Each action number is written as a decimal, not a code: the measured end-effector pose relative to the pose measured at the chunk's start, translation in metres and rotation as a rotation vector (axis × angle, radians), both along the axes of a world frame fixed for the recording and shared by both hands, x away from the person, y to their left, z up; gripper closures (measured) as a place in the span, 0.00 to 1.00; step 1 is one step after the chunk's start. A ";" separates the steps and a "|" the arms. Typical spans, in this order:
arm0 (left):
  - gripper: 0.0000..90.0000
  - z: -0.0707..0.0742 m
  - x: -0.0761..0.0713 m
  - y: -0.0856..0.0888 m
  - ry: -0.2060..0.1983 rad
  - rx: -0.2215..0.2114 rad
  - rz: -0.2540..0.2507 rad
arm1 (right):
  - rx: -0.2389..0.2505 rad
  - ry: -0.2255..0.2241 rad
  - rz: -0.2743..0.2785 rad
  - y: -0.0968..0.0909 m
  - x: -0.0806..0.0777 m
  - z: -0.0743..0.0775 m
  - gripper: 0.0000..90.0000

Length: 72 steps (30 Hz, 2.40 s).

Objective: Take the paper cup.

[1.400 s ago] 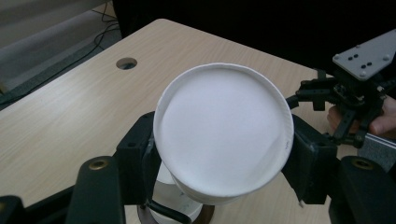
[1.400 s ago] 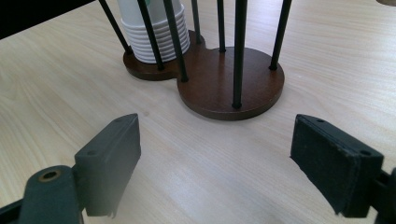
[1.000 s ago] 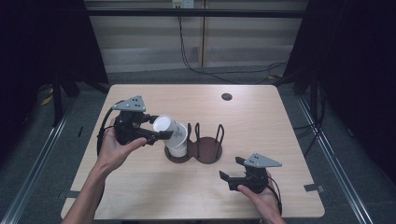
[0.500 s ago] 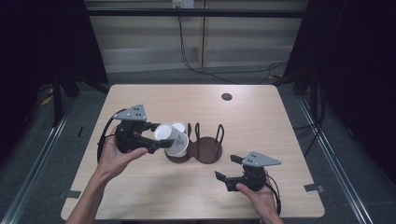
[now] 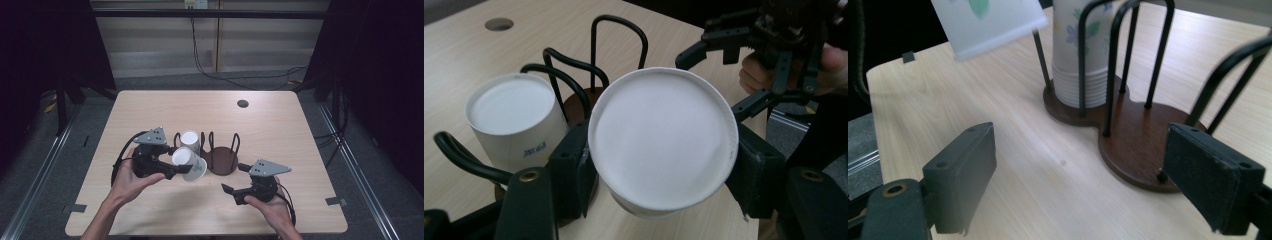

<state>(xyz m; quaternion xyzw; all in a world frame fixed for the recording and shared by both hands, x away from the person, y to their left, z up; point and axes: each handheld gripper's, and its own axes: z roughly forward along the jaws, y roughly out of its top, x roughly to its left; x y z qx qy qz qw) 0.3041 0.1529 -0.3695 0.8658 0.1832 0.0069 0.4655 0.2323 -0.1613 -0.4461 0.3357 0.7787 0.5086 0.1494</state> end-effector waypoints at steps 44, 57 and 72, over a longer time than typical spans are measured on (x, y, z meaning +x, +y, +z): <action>0.40 -0.017 -0.012 -0.019 0.095 -0.063 -0.126 | 0.085 -0.007 0.255 0.051 0.013 -0.002 0.18; 0.40 -0.018 -0.013 -0.023 0.131 -0.086 -0.160 | 0.103 -0.022 0.307 0.054 0.011 -0.003 0.26; 0.36 -0.023 -0.016 -0.028 0.098 -0.062 -0.161 | 0.077 0.007 0.334 0.052 0.011 -0.001 0.32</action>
